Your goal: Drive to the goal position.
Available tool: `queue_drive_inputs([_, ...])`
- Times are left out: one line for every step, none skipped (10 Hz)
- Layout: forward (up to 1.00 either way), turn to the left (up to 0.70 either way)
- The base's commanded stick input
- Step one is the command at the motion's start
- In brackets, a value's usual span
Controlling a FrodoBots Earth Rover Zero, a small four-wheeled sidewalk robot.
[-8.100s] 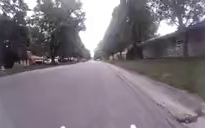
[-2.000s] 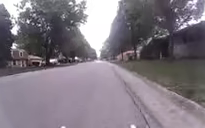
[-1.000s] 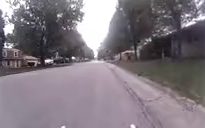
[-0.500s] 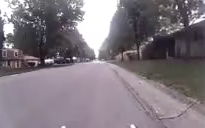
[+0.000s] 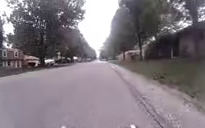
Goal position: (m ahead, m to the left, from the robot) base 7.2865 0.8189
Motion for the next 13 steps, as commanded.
queue_drive_inputs([1.0, 0.0])
queue_drive_inputs([1.0, 0.0])
queue_drive_inputs([1.0, -0.08])
queue_drive_inputs([1.0, -0.31])
queue_drive_inputs([1.0, -0.4])
queue_drive_inputs([1.0, -0.39])
queue_drive_inputs([1.0, -0.21])
queue_drive_inputs([1.0, 0.0])
queue_drive_inputs([1.0, 0.0])
queue_drive_inputs([1.0, 0.0])
queue_drive_inputs([1.0, 0.0])
queue_drive_inputs([1.0, 0.0])
queue_drive_inputs([1.0, 0.0])
